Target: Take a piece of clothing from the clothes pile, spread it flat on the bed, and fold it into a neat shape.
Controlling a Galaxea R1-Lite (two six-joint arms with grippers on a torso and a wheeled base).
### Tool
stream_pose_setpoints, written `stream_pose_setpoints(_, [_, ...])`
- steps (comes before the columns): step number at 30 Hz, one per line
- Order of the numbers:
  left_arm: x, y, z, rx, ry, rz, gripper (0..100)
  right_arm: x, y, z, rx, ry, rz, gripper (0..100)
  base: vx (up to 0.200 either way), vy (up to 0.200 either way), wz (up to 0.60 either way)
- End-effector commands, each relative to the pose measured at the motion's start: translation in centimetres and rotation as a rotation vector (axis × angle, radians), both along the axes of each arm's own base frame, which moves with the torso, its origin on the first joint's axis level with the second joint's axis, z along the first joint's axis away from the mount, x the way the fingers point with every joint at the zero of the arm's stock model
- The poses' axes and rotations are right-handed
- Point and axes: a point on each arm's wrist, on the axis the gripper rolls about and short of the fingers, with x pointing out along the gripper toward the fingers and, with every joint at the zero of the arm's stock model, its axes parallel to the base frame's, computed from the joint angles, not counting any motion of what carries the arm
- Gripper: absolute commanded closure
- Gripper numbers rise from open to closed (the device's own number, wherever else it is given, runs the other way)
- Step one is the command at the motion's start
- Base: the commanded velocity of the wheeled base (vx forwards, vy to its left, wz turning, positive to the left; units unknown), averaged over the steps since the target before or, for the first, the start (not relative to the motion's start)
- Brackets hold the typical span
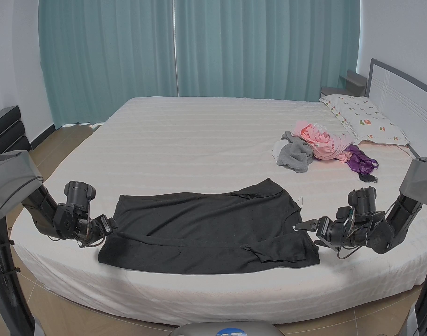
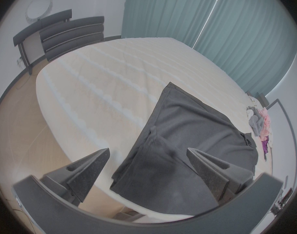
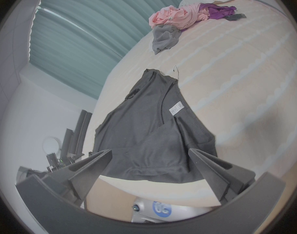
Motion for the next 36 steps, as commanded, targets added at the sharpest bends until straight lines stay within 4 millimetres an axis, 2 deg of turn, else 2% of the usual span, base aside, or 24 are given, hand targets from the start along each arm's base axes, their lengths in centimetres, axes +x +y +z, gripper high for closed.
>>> stream_pose_setpoints(1, [-3.1,0.0,2.7,-0.062,-0.035,0.022,0,-2.4,0.7,1.0,0.066,-0.015,-0.023,0,0.000,0.000,0.00])
stream_pose_setpoints(7, [-4.2,-0.2,2.6,-0.158,-0.016,0.043,0,-3.2,0.5,0.8,0.090,-0.009,-0.044,0,0.000,0.000,0.00])
stream_pose_setpoints(10, [-4.2,-0.1,2.2,-0.182,-0.002,0.043,0,-3.4,0.5,0.6,0.101,0.011,-0.055,0,0.000,0.000,0.00])
stream_pose_setpoints(16, [-4.3,0.0,2.2,-0.224,0.000,0.055,0,-3.6,0.5,0.4,0.102,0.022,-0.059,0,0.000,0.200,0.00])
stream_pose_setpoints(31, [-4.2,-0.3,2.6,-0.253,-0.016,0.080,0,-3.6,0.4,0.4,0.103,0.023,-0.061,0,0.000,0.000,0.00])
stream_pose_setpoints(36, [-4.2,-0.7,2.3,-0.256,-0.007,0.073,0,-3.6,0.5,0.4,0.101,0.022,-0.058,0,0.200,0.000,0.00])
